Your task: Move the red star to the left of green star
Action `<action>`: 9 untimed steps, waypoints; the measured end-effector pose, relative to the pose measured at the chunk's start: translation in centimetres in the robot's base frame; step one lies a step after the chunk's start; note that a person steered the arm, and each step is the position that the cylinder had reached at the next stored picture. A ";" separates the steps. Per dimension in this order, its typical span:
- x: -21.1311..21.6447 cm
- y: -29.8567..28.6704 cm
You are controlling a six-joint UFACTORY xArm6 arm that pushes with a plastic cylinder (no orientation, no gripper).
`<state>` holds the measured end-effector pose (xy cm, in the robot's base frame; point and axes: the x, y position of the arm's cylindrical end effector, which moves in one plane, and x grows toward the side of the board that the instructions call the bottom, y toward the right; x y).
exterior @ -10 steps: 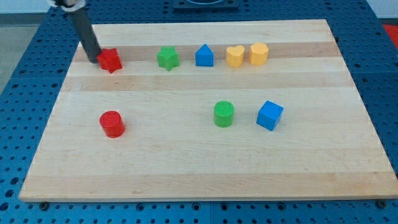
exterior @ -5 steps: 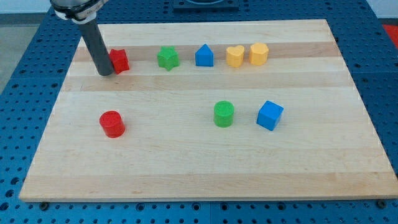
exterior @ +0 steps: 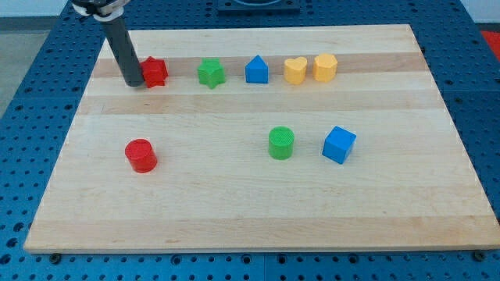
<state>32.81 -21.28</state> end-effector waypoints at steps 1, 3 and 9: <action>-0.2 0.5; 0.2 -2.3; -1.3 1.0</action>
